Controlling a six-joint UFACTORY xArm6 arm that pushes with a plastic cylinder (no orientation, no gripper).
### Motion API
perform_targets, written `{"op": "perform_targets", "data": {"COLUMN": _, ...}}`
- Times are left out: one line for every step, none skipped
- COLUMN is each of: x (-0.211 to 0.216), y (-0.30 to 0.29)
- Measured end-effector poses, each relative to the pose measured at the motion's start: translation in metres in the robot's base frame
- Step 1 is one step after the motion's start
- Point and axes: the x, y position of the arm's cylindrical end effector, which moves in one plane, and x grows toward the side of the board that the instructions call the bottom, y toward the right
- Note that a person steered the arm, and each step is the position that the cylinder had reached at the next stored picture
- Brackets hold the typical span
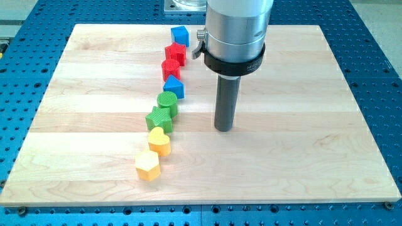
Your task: Move the blue triangle slightly to the left
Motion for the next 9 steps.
{"op": "perform_targets", "data": {"x": 0.003, "y": 0.000}}
{"op": "perform_targets", "data": {"x": 0.003, "y": 0.000}}
{"op": "perform_targets", "data": {"x": 0.001, "y": 0.003}}
{"op": "perform_targets", "data": {"x": -0.017, "y": 0.005}}
{"op": "perform_targets", "data": {"x": -0.061, "y": -0.022}}
{"op": "perform_targets", "data": {"x": -0.065, "y": -0.019}}
{"op": "perform_targets", "data": {"x": -0.065, "y": -0.020}}
{"op": "perform_targets", "data": {"x": -0.065, "y": -0.042}}
{"op": "perform_targets", "data": {"x": -0.065, "y": -0.074}}
